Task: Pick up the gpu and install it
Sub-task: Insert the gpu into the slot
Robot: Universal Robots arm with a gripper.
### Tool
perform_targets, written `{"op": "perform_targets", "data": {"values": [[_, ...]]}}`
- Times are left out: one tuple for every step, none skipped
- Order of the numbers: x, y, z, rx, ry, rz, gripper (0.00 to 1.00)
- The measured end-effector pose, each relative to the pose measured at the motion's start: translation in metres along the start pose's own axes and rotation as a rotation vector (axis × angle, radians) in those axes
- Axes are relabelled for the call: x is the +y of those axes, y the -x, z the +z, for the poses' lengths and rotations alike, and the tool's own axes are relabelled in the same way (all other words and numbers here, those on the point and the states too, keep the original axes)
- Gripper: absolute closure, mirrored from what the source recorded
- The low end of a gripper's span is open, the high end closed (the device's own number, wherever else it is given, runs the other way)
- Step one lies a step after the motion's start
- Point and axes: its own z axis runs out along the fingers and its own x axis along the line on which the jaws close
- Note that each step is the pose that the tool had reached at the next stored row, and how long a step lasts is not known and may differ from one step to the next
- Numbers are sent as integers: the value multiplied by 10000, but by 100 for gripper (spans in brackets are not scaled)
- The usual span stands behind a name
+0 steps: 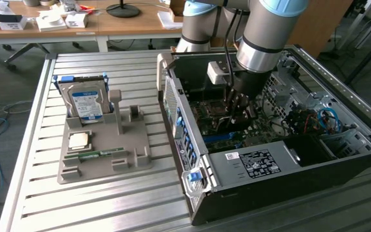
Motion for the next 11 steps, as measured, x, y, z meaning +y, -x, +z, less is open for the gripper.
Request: {"op": "perform_targets", "data": {"values": [[10, 2, 1, -1, -1, 3, 74], [20, 4, 3, -3, -1, 3, 74], [21, 4, 3, -3, -1, 2, 74], [22, 4, 3, -2, -1, 1, 74], [21, 4, 7, -2, -1, 0, 74], [21, 5, 15, -4, -1, 1, 74], [21, 4, 22, -3, -2, 0, 74], [21, 4, 25, 0, -1, 0, 74], [21, 4, 25, 0, 0, 0, 74], [21, 4, 25, -1, 0, 0, 74], [21, 4, 25, -1, 0, 0, 74]]}}
